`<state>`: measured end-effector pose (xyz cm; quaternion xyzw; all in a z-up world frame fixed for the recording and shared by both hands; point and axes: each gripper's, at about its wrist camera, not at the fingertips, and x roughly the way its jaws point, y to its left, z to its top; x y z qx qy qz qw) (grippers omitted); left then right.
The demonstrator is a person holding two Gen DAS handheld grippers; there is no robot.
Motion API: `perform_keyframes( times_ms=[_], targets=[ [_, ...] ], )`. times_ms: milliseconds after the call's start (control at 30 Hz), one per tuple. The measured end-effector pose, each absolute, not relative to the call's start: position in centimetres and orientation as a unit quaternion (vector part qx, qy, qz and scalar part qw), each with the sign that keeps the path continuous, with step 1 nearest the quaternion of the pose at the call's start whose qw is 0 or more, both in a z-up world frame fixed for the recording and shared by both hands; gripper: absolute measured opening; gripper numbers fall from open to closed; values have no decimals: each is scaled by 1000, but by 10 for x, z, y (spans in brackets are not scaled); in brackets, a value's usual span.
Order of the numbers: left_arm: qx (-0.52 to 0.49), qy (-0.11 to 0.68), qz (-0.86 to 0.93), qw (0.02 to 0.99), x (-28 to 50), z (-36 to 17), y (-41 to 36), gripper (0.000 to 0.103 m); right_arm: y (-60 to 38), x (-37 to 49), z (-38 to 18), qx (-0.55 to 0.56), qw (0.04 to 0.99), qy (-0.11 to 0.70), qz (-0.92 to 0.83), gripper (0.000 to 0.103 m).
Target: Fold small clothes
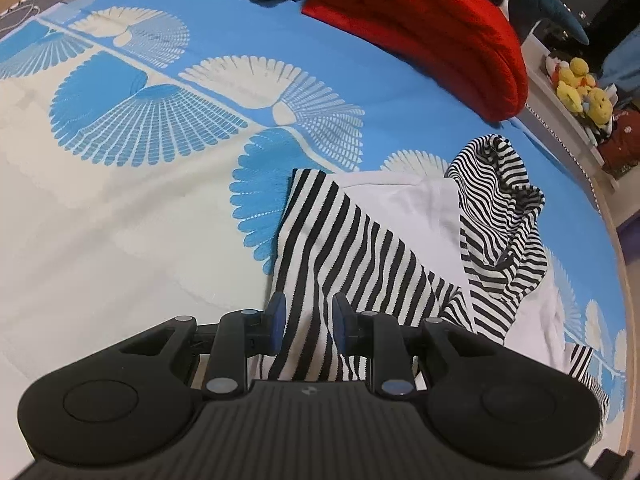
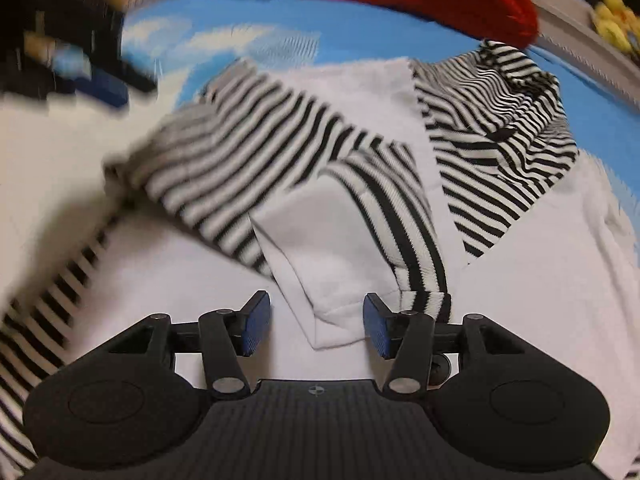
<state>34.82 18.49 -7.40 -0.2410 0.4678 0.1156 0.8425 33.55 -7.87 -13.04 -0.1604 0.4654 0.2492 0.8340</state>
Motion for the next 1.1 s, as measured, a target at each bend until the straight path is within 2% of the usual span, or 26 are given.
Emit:
perform_keyframes(
  times_ms=[67,167,267,367,467,633,733,833,900,967,1100],
  targets=[
    [-239,471,116,841,349,-75,184,26,-75,329,-133,-191,835,451,251,52],
    [-238,474,112,840,351,-76,182,26,-83,329,-125,-198,848,432,233,11],
    [-236,474,107,841,352,-77,180,26,-116,341,-95,-99,877,421,209,9],
    [-235,475,105,841,353,-78,177,26,-165,346,-58,-2,913,364,184,8],
    [-227,480,102,841,354,-81,173,26,-224,357,-45,101,925,346,120,7],
    [-224,500,88,832,356,-92,167,26,-313,369,-74,232,882,408,-44,7],
    [-221,509,77,828,358,-97,160,26,-345,368,-102,323,821,462,-93,12],
    [-209,519,63,826,359,-103,150,26,-354,359,-108,354,802,469,-106,26],
    [-200,525,54,825,360,-107,143,26,-357,359,-107,362,802,463,-106,41],
    [-193,536,45,821,359,-115,138,26,-357,357,-108,367,798,465,-109,48],
    [-195,563,47,801,358,-136,138,26,-353,368,-127,372,781,487,-115,47]
  ],
)
